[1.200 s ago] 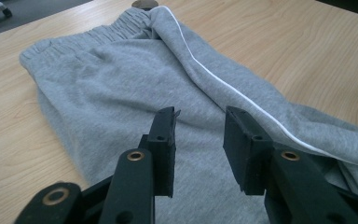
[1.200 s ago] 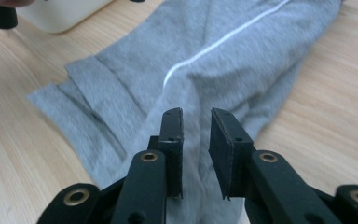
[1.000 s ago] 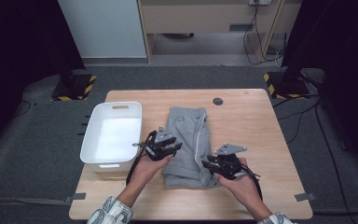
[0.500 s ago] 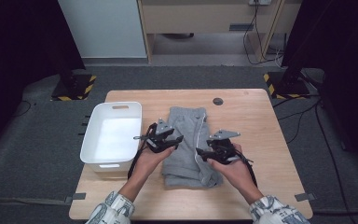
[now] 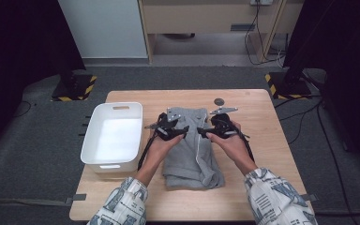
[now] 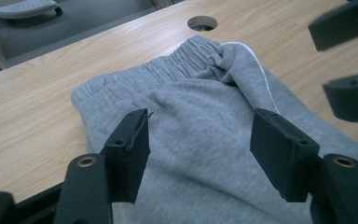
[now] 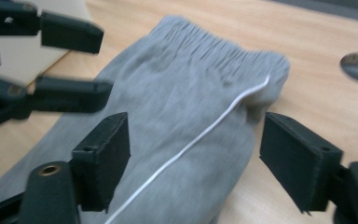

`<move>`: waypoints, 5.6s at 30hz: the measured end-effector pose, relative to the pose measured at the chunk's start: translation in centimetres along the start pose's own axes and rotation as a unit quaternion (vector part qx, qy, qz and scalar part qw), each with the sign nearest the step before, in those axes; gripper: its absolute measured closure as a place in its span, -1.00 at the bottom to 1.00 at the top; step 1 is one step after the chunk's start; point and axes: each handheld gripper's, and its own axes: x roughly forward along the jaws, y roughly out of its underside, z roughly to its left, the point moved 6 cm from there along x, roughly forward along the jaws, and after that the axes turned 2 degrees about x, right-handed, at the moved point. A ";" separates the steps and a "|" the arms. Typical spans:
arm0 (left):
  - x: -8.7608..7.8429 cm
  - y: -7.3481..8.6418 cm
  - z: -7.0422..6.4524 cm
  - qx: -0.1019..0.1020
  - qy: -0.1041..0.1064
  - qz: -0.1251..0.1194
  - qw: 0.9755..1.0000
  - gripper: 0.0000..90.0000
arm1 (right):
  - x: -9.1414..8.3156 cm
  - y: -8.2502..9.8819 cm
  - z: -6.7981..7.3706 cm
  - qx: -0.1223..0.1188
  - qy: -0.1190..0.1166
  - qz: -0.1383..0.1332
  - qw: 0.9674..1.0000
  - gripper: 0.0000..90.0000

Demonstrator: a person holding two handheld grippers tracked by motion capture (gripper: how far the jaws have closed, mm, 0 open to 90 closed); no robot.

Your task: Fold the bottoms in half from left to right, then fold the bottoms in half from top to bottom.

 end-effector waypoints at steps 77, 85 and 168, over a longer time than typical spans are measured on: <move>7.9 3.3 6.1 -0.115 -0.045 0.084 0.989 -0.36 | 11.3 -0.4 -5.1 0.082 0.037 0.064 0.994 -0.48; 8.0 3.3 5.8 -0.108 -0.037 0.083 0.990 -0.22 | 11.3 -0.3 -4.5 0.062 0.022 0.065 0.996 -0.28; -1.1 -8.5 -0.6 -0.018 -0.014 -0.030 0.999 0.65 | -1.3 -6.8 -4.3 -0.048 0.034 -0.045 0.997 0.64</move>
